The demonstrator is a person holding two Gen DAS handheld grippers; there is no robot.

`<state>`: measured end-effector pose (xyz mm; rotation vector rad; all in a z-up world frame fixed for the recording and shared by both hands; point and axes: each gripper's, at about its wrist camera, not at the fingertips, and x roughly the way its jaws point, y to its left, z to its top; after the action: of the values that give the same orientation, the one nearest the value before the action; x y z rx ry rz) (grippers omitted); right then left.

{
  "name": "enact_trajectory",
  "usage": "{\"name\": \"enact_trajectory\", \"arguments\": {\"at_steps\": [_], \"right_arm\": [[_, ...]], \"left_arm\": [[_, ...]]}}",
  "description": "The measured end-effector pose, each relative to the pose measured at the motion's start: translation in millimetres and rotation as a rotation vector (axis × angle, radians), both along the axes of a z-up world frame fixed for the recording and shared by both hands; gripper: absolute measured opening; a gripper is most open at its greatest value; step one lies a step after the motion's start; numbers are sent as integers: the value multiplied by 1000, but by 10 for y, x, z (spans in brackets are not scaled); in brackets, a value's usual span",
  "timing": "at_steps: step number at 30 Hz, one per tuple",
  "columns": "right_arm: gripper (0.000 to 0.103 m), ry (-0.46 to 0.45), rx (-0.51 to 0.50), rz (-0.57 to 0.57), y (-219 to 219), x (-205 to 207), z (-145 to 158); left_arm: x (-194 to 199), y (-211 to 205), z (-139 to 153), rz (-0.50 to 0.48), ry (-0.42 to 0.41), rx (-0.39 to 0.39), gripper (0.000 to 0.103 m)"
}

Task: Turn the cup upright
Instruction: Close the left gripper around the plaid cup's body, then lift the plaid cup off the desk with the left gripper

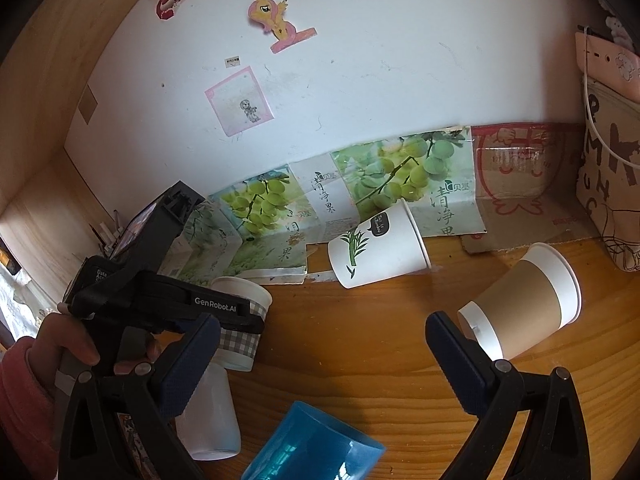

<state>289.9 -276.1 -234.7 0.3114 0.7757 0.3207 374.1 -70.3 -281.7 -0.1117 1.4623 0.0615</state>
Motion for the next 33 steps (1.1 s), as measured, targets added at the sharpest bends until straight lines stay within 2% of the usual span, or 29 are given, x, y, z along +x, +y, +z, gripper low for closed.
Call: {"name": "enact_trajectory", "arguments": {"at_steps": [3, 9, 17, 20, 29, 33], "right_arm": [[103, -11, -8, -3, -3, -35, 41], [103, -54, -29, -35, -42, -170, 215], [103, -153, -40, -113, -156, -559, 617], [103, -179, -41, -139, -208, -729, 747], [103, -188, -45, -192, -346, -1269, 929], [103, -171, -60, -192, -264, -1518, 933]], "left_arm": [[2, -24, 65, -9, -18, -1, 66], [-167, 20, 416, -44, -71, -15, 65], [-532, 22, 1052, -122, -209, -22, 65], [-631, -14, 1197, -137, -251, -32, 65], [-1166, 17, 1568, -178, -344, -63, 66], [-1509, 45, 1677, -220, -352, -63, 66]]}}
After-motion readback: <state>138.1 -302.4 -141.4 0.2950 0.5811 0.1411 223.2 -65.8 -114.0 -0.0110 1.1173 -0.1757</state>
